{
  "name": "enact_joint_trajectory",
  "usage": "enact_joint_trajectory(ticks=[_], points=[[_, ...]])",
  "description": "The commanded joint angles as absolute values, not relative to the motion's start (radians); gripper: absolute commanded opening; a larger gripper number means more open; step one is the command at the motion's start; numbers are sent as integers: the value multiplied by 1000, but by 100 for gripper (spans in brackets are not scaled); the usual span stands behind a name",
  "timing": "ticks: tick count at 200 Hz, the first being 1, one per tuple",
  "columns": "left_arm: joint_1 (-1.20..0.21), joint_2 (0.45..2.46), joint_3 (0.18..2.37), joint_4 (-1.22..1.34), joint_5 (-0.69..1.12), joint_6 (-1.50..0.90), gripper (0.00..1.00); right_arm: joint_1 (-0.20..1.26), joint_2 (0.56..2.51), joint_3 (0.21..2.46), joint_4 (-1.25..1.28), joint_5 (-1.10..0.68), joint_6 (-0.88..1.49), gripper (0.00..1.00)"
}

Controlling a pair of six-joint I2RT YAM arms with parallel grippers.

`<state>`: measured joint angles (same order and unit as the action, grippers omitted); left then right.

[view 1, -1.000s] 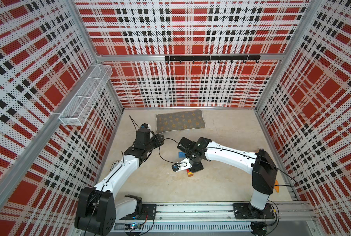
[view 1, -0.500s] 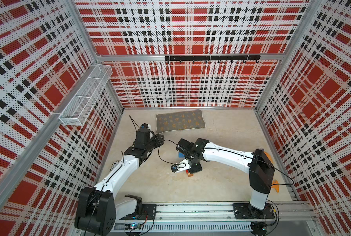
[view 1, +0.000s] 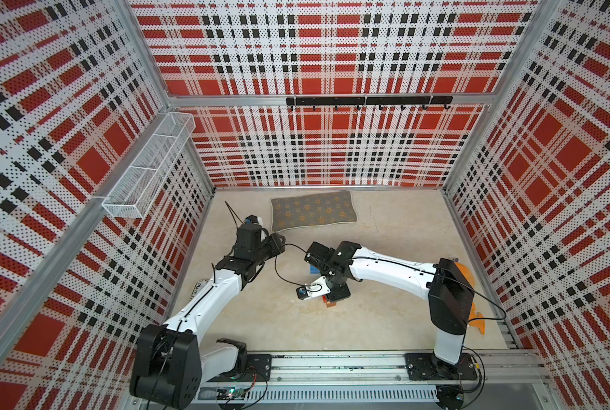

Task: Assemble an ice cream with lego
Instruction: Assemble the lego brick with the lego brick.

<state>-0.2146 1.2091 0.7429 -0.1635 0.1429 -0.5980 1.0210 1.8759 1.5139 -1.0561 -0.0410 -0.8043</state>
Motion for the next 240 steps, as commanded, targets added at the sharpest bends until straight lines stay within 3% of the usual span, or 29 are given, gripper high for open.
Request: enact_joint_trajectory(ticks=[1,240], points=[[-207,1213,735,-137,146,-588,57,1029,1895,1535,-1052,-41,-792,19],[-207,1217,724,-133,147,-588,57,1038,1944,1487,-1033,-61,-763,19]])
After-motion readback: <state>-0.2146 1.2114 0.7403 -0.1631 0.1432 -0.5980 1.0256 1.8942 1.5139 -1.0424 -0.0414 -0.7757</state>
